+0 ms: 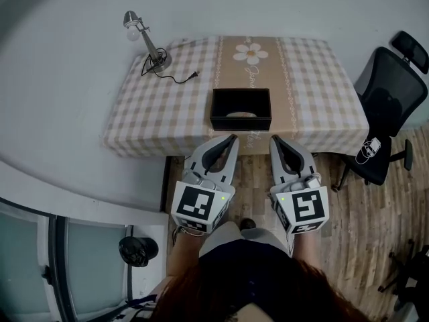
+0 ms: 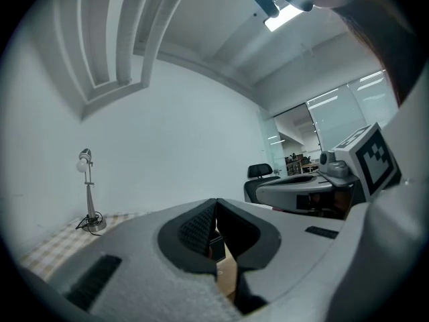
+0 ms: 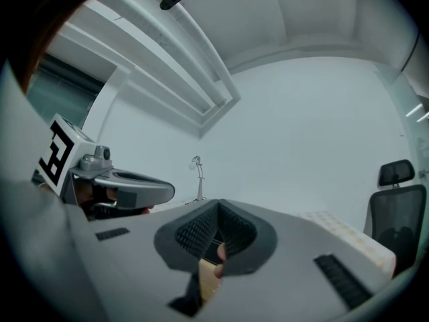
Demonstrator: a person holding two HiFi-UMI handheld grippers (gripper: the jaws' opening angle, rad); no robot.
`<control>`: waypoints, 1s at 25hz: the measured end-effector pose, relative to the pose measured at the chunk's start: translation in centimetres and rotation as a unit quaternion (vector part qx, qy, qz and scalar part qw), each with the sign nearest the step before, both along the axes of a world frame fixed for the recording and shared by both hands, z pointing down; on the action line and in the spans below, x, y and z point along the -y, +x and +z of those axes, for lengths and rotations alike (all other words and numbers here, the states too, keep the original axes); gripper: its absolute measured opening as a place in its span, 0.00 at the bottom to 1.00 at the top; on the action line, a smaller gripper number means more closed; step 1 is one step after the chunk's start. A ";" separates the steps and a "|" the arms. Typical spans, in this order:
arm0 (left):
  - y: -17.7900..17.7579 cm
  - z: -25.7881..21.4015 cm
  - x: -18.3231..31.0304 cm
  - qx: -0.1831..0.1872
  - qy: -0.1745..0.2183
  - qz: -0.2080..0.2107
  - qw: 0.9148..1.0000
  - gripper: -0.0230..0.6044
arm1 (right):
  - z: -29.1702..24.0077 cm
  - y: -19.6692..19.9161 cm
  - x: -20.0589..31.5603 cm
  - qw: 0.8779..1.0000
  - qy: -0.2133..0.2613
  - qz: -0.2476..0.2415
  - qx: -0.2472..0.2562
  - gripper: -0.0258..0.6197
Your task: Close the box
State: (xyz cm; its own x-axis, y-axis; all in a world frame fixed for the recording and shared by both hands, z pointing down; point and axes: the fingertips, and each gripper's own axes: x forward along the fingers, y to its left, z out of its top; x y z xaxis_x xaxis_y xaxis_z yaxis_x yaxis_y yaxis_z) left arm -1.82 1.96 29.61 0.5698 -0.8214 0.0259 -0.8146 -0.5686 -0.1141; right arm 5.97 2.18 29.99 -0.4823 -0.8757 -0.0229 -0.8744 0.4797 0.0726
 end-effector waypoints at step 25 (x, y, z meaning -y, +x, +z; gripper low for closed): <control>0.7 0.4 7.1 -0.005 -0.012 -0.007 1.000 0.08 | 0.7 1.4 7.0 1.000 -0.003 -0.005 -0.001 0.07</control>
State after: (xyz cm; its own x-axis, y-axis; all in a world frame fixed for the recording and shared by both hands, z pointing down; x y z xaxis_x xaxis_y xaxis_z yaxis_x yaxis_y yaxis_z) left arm -1.10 -5.09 29.98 0.5577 -0.8290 0.0408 -0.8241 -0.5589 -0.0919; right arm 7.42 -4.85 30.70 -0.4914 -0.8708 -0.0165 -0.8692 0.4892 0.0718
